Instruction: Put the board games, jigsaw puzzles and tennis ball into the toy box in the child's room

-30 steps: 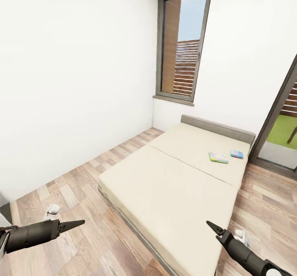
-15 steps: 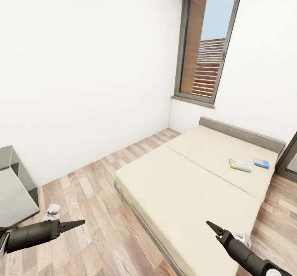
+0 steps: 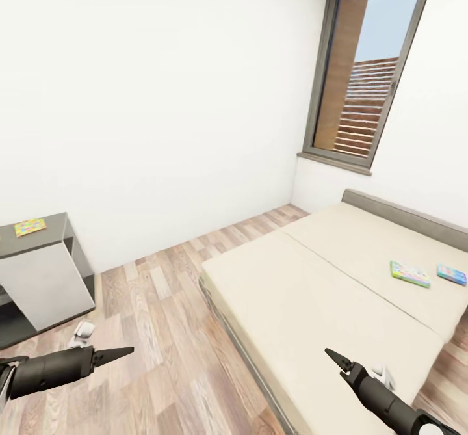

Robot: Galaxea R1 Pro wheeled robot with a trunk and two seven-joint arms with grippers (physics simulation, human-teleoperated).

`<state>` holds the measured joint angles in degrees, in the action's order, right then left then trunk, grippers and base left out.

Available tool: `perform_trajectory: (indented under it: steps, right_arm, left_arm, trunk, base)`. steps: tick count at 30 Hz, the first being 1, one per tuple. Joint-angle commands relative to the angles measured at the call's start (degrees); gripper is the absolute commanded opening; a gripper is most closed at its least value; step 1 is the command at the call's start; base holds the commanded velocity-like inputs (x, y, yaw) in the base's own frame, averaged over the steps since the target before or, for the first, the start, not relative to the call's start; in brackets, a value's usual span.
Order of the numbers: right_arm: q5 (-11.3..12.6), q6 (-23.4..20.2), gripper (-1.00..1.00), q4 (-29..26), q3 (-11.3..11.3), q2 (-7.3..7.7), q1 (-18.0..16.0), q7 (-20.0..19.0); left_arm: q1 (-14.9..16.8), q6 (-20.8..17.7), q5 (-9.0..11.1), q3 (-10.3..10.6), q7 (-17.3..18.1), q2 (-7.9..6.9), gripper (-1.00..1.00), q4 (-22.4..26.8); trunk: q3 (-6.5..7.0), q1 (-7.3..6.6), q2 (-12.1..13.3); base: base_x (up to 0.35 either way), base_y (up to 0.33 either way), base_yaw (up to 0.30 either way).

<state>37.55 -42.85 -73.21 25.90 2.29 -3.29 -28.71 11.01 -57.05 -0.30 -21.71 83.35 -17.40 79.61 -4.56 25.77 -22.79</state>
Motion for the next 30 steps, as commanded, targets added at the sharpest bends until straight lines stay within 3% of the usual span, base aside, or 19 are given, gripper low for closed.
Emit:
perform_trajectory:
  steps: [1, 10, 30]
  right_arm:
    - [0.12, -0.39, 1.00, -0.01, 0.10, 0.00, -0.05, -0.12]
    - [0.06, -0.33, 1.00, -0.02, -0.34, -0.01, -0.05, -0.11]
    - [0.07, -0.35, 1.00, 0.00, -0.41, -0.01, -0.05, -0.12]
  left_arm:
    - [0.07, -0.60, -0.05, 0.00, 0.23, 0.00, 1.00, 0.02]
    - [0.07, -0.60, -0.02, 0.00, 0.23, 0.00, 1.00, 0.02]
    - [0.07, -0.60, 0.04, 0.07, 0.21, 0.09, 1.00, 0.02]
  trunk:
    - [-0.13, 0.01, -0.13]
    - [-0.13, 0.01, -0.13]
    - [-0.13, 0.01, -0.13]
  base:
    - [-0.224, -0.195, 0.291]
    - [-0.129, -0.160, 0.290]
    - [-0.007, -0.012, 0.290]
